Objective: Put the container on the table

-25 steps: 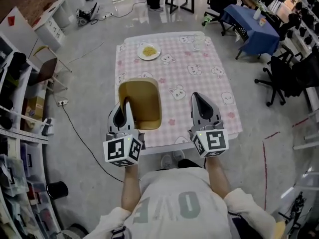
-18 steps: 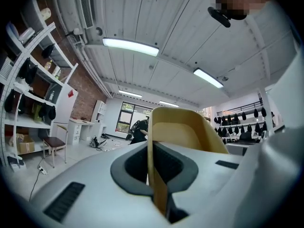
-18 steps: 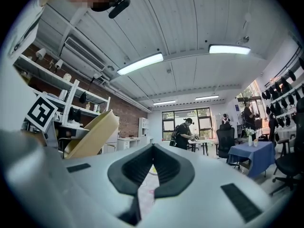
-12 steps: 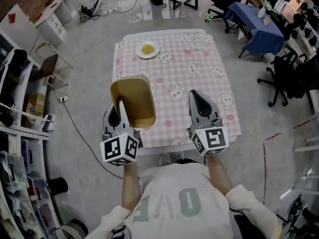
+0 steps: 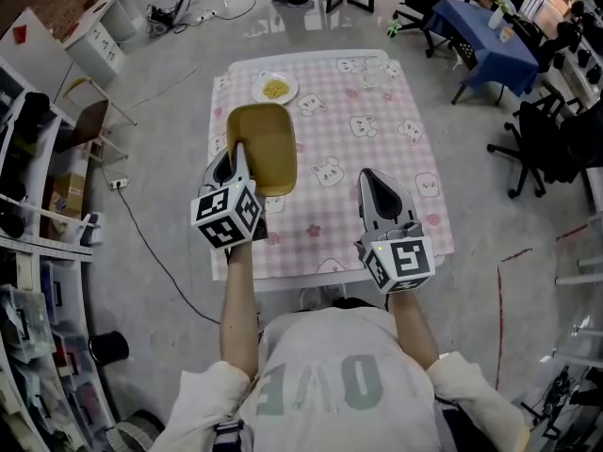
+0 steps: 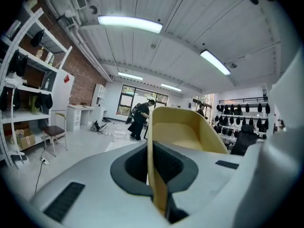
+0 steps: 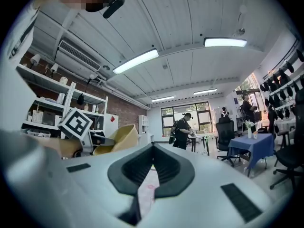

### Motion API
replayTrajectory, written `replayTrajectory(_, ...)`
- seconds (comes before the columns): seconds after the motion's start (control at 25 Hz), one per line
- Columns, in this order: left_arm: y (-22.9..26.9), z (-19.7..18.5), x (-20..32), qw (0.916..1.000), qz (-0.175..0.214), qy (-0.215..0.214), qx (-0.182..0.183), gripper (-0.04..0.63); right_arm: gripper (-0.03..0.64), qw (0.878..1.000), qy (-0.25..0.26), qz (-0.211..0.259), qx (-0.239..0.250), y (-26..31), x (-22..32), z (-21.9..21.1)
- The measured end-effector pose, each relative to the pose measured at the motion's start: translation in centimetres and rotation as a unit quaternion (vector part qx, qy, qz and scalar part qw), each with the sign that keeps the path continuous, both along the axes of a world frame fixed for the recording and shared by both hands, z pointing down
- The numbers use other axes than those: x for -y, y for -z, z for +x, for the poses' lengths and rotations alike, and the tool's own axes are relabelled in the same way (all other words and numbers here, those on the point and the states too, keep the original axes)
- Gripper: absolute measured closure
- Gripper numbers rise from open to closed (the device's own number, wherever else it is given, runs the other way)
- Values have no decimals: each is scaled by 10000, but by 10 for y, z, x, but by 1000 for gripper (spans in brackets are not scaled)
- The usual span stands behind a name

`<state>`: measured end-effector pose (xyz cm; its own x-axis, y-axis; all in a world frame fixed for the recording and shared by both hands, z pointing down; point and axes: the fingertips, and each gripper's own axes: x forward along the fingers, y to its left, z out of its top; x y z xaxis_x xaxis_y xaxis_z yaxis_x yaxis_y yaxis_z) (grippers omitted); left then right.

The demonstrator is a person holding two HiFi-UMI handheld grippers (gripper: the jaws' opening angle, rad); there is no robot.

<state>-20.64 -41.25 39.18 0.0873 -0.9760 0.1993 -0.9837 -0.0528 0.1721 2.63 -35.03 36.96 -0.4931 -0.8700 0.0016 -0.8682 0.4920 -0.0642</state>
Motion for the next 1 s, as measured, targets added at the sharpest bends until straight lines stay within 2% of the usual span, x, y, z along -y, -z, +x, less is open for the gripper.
replayTrajectory(0.24,-85,-6,46,9938,-1113,4,43,569,588,9995,-120,-277,-5,-17,-1,15)
replayTrajectory(0.6,-173,5,71,9725,-2301,-136,333,569,588,9975,-329,-618,-87,-37,-6,41)
replayTrajectory(0.76,-198,9,70,9635,-2646,-154,382,569,588,9965,-386,-731,-80,-44,-8,49)
replayTrajectory(1.0,-213,10,69,9559,-2903,-169,414,569,588,9964,-373,-763,-55,-46,-6,47)
